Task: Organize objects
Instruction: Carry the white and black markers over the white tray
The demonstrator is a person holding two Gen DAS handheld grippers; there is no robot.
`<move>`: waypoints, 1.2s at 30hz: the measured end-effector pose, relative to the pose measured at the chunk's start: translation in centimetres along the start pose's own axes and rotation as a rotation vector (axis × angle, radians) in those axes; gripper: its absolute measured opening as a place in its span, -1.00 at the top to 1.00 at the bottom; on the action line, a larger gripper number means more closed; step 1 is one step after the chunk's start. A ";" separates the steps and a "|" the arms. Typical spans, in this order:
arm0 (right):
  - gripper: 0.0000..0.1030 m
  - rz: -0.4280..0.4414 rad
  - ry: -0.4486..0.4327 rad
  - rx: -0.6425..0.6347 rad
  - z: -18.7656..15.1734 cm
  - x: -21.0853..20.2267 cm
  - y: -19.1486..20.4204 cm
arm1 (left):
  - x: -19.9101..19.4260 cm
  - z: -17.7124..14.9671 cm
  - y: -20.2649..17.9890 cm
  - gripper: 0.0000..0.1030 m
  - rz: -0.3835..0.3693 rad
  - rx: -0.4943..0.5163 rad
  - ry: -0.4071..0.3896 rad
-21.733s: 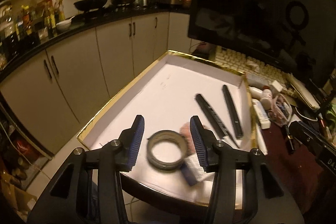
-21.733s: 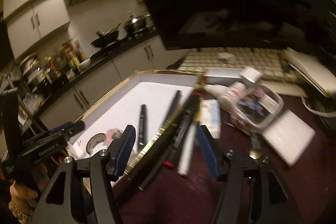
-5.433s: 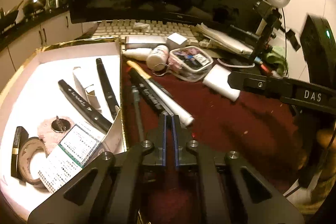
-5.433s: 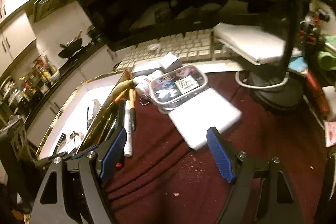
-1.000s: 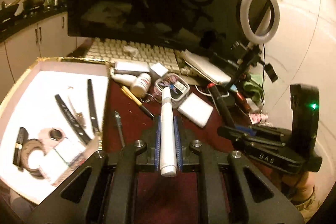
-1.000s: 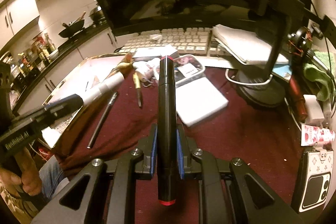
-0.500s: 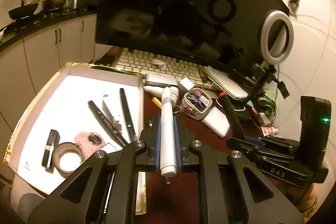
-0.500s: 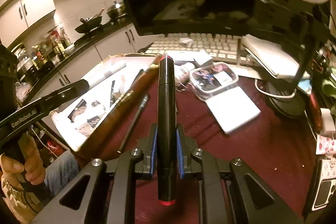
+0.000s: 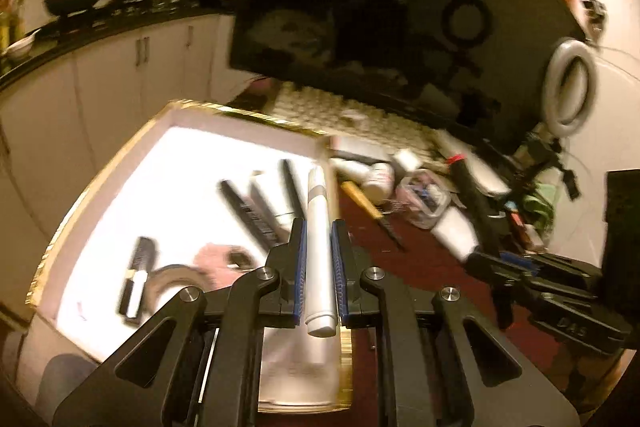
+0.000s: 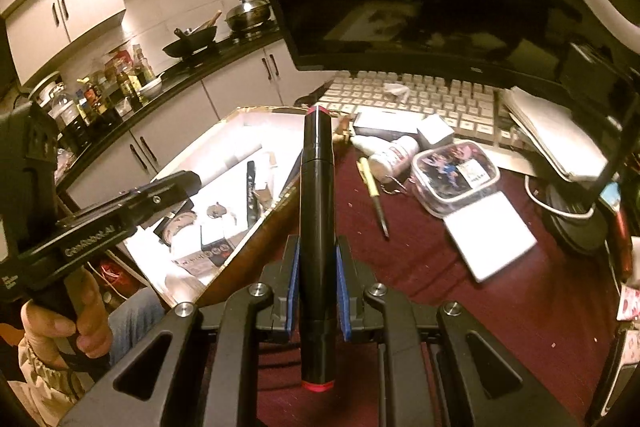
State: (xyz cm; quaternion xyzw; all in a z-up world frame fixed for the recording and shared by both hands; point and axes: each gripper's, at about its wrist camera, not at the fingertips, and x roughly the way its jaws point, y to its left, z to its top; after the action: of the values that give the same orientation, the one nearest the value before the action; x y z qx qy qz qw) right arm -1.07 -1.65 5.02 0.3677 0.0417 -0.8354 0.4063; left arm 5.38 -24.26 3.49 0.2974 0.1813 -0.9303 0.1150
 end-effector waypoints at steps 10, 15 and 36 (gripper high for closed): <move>0.71 0.159 0.069 0.034 2.8 3.3 2.1 | -0.1 0.5 7.0 0.77 0.125 -0.134 0.005; 0.71 0.254 0.141 0.075 4.3 6.5 3.6 | 0.1 0.1 10.1 0.77 0.170 -0.188 0.013; 0.72 0.143 0.432 -0.121 6.3 20.1 9.1 | 3.3 -2.2 9.4 0.76 0.160 -0.147 0.141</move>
State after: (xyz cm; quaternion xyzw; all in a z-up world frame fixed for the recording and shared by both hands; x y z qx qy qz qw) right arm -6.34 -23.09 -1.33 0.5150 0.1515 -0.7025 0.4673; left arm 6.85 -32.28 -2.66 0.3663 0.2325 -0.8791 0.1972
